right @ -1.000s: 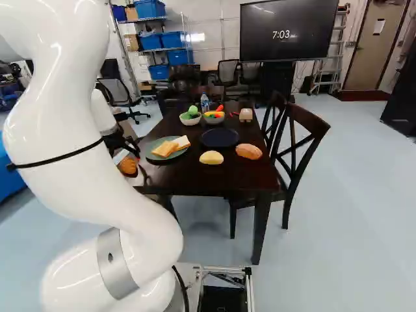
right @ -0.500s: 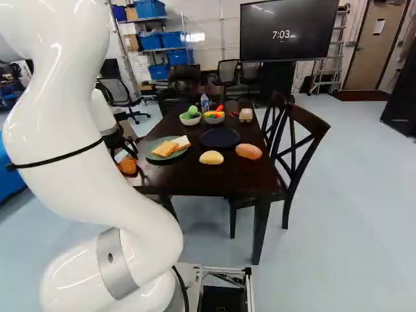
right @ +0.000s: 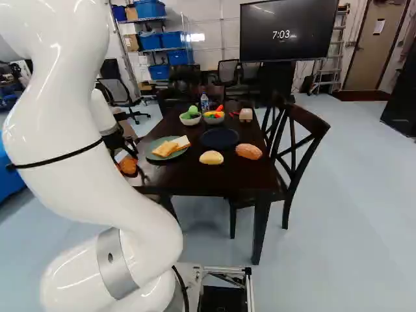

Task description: Move the croissant to the empty plate

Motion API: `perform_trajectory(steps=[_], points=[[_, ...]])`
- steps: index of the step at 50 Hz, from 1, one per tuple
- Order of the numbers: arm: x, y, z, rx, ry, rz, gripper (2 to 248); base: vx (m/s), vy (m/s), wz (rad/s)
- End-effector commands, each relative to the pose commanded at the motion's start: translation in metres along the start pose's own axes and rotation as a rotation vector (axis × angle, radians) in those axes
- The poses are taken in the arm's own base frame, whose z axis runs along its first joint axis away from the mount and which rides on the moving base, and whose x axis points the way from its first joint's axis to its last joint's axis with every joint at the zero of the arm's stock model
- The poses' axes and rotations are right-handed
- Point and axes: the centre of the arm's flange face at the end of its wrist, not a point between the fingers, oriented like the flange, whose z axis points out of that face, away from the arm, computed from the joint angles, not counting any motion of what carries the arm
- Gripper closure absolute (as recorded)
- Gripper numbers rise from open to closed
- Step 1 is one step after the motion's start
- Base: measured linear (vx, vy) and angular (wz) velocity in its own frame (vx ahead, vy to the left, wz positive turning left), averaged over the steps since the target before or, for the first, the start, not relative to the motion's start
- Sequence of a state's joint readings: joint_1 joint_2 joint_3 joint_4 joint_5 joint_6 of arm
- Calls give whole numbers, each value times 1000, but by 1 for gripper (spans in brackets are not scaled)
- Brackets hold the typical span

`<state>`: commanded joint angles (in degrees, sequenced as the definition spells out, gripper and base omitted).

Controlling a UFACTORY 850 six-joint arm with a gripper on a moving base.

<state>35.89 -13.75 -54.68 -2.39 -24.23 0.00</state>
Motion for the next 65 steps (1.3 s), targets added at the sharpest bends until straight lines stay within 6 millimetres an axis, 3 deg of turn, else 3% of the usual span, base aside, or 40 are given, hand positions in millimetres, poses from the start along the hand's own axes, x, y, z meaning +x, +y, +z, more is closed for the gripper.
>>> perform_trajectory(steps=[25, 65], points=[[-6, 6, -36, -6, 62, 12, 120, 0, 0, 0], [-4, 48, -89, -40, 130, 93, 120, 0, 0, 0]])
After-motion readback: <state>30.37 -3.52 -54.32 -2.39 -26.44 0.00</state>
